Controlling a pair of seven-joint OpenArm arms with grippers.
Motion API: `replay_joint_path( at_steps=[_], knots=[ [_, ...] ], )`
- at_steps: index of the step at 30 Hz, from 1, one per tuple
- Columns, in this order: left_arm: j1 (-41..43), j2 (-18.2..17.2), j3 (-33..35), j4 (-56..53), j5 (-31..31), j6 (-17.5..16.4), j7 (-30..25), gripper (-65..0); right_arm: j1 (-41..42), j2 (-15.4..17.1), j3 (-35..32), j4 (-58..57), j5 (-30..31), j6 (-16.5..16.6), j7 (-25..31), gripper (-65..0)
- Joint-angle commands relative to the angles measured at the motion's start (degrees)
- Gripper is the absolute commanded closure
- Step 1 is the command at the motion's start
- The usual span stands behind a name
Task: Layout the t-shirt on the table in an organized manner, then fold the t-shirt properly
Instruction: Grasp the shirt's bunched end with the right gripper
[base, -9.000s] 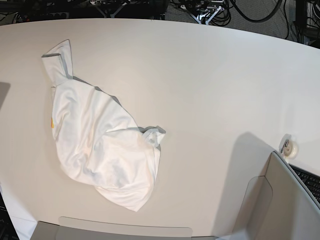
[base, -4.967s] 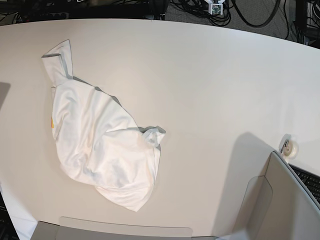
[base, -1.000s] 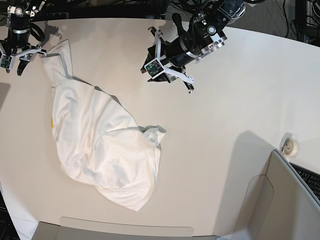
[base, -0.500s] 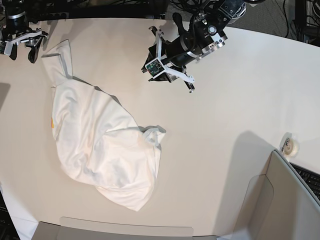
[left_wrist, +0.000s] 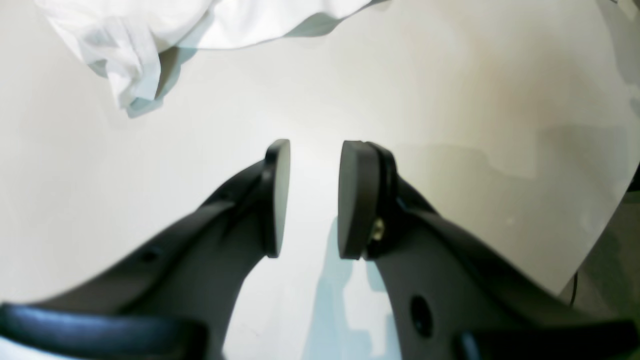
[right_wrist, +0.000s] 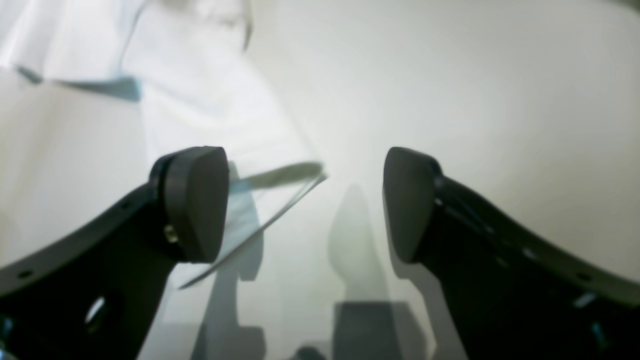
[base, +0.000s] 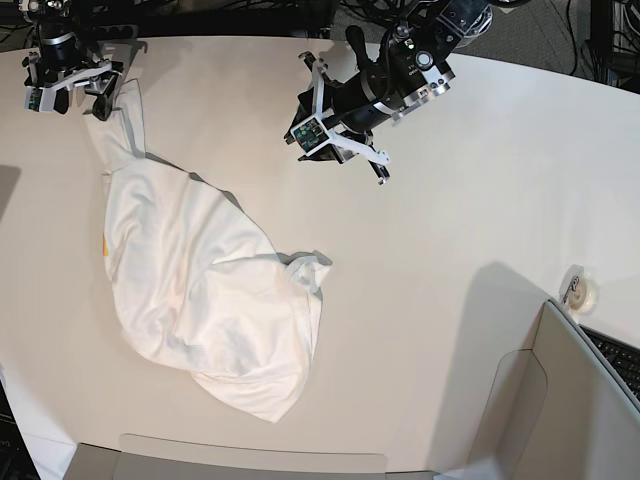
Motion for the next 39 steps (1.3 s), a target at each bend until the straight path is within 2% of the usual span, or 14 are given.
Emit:
replay_joint_path(
  at_steps=[1, 4, 8, 10, 15, 17, 24, 25, 28, 32, 39],
  knots=[
    [0.02, 0.10, -0.28, 0.93, 0.10, 0.29, -1.27, -15.5, -0.20, 0.89, 0.15, 0.51, 0.28, 0.42, 1.51, -47.6],
    [0.63, 0.10, -0.36, 0.93, 0.10, 0.29, -1.27, -15.5, 0.50, 0.89, -0.02, 0.42, -0.78, 0.42, 1.51, -47.6],
    [0.72, 0.10, -0.28, 0.93, 0.10, 0.29, -1.27, -15.5, 2.00, 0.37, -0.11, 0.42, -8.16, 0.42, 1.60, -47.5],
    [0.72, 0.10, -0.28, 0.93, 0.10, 0.29, -1.27, -15.5, 2.44, 0.37, -0.55, 0.16, -10.01, 0.42, 1.60, -47.5],
    [0.72, 0.10, -0.28, 0.93, 0.10, 0.38, -1.36, -15.5, 3.84, 0.80, -4.59, -1.43, -11.85, 0.42, 1.60, -46.5],
    [0.72, 0.10, -0.19, 0.93, 0.10, 0.38, -1.36, -15.5, 4.81, 0.80, -6.70, -2.39, -12.65, 0.42, 1.60, -40.6],
    [2.22, 0.01, -0.36, 0.84, 0.10, 0.38, -1.54, -15.3, 5.78, 0.80, -11.36, -3.18, -14.05, 0.42, 1.68, -3.3],
    [2.48, 0.01, -0.36, 0.84, 0.10, 0.38, -1.62, -15.3, 5.78, 0.89, -11.80, -3.10, -14.40, 0.42, 1.68, 0.0],
    [2.83, 0.01, -0.36, 0.84, 0.10, 0.38, -1.71, -15.3, 5.69, 1.24, -14.35, -1.60, -18.54, 0.42, 1.68, 0.0],
    [2.92, -1.31, -0.28, 0.84, 0.10, 0.38, -1.80, -15.2, 4.02, 1.68, -19.89, 3.32, -27.06, 0.42, 1.77, 0.0],
    [4.50, -1.31, -1.68, 0.84, 0.10, 0.47, -1.89, -15.1, -0.03, 1.68, -27.45, 12.90, -39.99, 0.42, 1.77, 0.0]
  ],
)
